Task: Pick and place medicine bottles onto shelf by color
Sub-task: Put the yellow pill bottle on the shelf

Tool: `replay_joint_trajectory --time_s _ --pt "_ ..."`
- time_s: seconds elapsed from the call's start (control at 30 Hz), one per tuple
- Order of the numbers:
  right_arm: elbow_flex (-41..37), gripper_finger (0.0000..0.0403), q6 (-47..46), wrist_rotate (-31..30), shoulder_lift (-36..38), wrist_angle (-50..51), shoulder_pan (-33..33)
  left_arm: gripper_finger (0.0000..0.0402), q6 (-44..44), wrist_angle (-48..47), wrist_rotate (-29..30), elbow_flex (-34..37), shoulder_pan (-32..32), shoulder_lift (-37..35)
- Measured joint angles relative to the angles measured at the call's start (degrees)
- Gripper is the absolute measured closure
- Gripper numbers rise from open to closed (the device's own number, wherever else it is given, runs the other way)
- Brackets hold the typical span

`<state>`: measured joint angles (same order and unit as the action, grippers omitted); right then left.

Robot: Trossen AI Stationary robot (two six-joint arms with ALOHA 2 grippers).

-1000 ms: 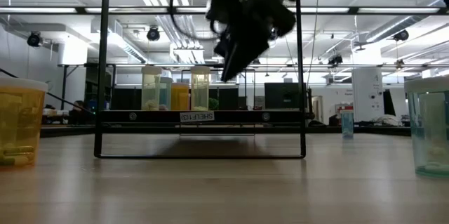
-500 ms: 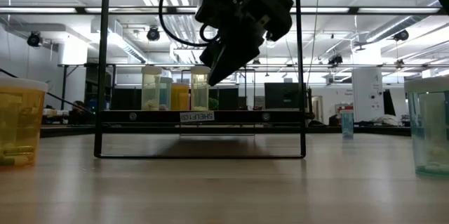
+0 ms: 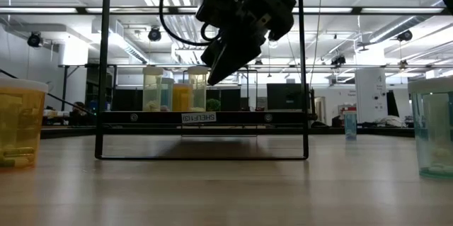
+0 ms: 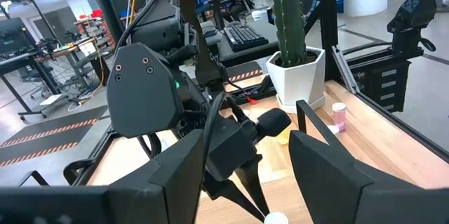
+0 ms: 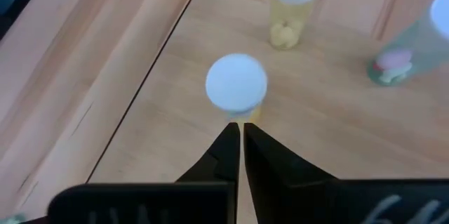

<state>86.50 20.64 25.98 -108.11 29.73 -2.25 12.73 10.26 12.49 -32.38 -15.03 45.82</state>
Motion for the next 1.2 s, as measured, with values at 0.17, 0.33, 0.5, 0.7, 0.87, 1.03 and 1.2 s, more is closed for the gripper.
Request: replay_joint_trajectory --time_s 0.17,0.33,0.5,0.7,0.87,1.03,1.2 --pt "0.0 0.039 0.2 0.0 -0.6 -1.5 0.4 0.0207 0.0 0.0 0.0 0.0 0.0 0.0" --pt "0.0 0.039 0.3 0.0 -0.6 -1.5 0.4 0.0207 0.0 0.0 0.0 0.0 0.0 0.0" --pt "0.1 0.039 0.4 -0.1 -0.6 -3.6 0.5 0.0207 0.0 0.0 0.0 0.0 0.0 0.0" --pt "0.1 0.039 0.4 -0.8 -0.4 -1.8 0.0 0.0207 0.0 0.0 0.0 0.0 0.0 0.0" --pt "0.1 0.039 0.5 -3.4 0.3 -1.1 -0.1 0.0207 0.0 -0.1 0.0 0.0 0.0 0.0" --pt "0.2 0.039 2.5 -8.8 2.5 1.0 -0.1 0.0207 -0.1 -0.1 0.0 0.0 0.0 0.0" --pt "0.2 0.039 2.1 -10.0 6.7 0.2 -0.7 0.0207 -0.1 -0.1 0.0 0.0 0.0 0.0"
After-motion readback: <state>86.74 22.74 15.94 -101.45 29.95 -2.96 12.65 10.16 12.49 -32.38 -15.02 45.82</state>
